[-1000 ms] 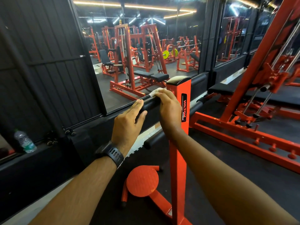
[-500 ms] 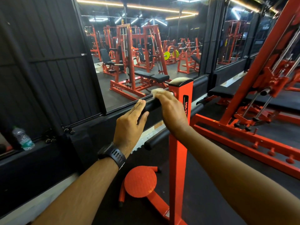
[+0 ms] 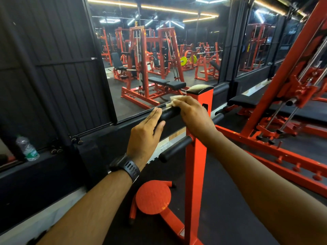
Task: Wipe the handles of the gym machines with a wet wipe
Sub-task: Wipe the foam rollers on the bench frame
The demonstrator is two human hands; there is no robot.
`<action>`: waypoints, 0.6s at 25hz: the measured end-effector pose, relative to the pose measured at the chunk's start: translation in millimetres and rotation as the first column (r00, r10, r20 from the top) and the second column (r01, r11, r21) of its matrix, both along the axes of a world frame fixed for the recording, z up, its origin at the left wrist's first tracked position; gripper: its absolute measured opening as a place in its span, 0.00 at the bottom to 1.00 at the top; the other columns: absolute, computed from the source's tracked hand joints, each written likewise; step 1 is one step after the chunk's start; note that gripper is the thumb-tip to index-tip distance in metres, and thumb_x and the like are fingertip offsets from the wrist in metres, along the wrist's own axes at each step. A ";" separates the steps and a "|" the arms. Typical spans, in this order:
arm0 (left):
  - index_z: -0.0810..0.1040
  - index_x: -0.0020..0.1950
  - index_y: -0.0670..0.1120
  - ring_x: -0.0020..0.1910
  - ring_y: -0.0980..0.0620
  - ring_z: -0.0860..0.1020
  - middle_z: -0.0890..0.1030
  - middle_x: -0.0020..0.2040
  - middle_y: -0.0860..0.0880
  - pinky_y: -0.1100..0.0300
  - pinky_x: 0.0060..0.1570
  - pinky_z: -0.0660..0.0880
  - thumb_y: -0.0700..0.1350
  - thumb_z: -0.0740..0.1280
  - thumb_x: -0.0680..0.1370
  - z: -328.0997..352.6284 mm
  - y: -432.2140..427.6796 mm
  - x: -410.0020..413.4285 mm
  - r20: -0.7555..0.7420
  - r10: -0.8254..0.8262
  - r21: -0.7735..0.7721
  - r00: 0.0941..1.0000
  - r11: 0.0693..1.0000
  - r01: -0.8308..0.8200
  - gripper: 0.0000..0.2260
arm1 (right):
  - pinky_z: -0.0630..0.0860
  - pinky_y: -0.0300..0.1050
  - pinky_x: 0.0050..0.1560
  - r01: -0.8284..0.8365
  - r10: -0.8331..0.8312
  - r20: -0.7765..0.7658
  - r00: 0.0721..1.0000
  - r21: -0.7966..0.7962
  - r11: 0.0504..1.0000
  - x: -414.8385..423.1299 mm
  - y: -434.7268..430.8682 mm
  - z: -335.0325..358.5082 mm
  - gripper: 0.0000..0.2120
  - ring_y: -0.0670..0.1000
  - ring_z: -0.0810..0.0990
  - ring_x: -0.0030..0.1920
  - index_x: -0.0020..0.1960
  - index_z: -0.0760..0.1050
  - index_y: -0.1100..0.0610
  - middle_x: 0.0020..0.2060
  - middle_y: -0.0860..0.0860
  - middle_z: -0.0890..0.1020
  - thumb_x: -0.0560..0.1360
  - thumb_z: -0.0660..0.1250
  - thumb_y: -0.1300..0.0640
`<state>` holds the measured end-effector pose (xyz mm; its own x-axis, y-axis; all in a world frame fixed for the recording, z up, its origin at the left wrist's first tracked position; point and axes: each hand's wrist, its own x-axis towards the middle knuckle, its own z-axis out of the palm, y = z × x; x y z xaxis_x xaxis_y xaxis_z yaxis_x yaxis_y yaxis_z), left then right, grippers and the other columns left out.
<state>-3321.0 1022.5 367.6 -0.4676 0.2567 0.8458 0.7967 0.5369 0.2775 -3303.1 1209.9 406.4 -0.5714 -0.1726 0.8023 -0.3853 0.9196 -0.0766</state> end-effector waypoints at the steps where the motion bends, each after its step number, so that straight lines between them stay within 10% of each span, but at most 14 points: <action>1: 0.74 0.71 0.40 0.67 0.48 0.77 0.77 0.68 0.42 0.64 0.65 0.71 0.42 0.70 0.80 -1.0 0.3 0.5 0.001 0.004 -0.006 1.000 1.000 -0.004 0.20 | 0.77 0.57 0.62 0.046 -0.046 0.010 0.999 -0.017 0.999 1.5 -1.5 -2.7 0.21 0.59 0.77 0.62 0.67 0.75 0.61 0.62 0.59 0.78 0.75 0.67 0.69; 8: 0.73 0.73 0.40 0.67 0.46 0.77 0.77 0.69 0.42 0.57 0.62 0.76 0.43 0.68 0.81 -5.9 3.6 1.7 0.006 0.026 0.000 1.000 1.000 -0.026 0.20 | 0.80 0.54 0.58 0.074 -0.073 0.032 0.997 -0.010 0.997 -0.7 -3.7 -5.1 0.22 0.57 0.78 0.62 0.68 0.74 0.59 0.65 0.56 0.76 0.75 0.66 0.69; 12: 0.68 0.76 0.40 0.71 0.47 0.73 0.72 0.73 0.42 0.57 0.68 0.71 0.45 0.63 0.82 -8.0 -1.4 -0.6 -0.035 0.028 -0.080 0.999 0.996 -0.031 0.22 | 0.76 0.47 0.61 -0.136 0.116 0.088 0.989 0.270 0.953 4.2 -5.6 -1.7 0.24 0.53 0.73 0.69 0.72 0.71 0.57 0.69 0.53 0.74 0.77 0.68 0.64; 15: 0.68 0.76 0.40 0.74 0.49 0.69 0.70 0.75 0.42 0.58 0.71 0.68 0.45 0.61 0.83 -8.7 -1.9 -0.6 -0.042 0.041 -0.102 0.998 0.994 -0.045 0.21 | 0.76 0.50 0.60 0.025 -0.095 0.214 0.972 0.308 0.951 -5.3 8.8 24.5 0.26 0.54 0.74 0.67 0.73 0.70 0.53 0.68 0.52 0.74 0.76 0.67 0.65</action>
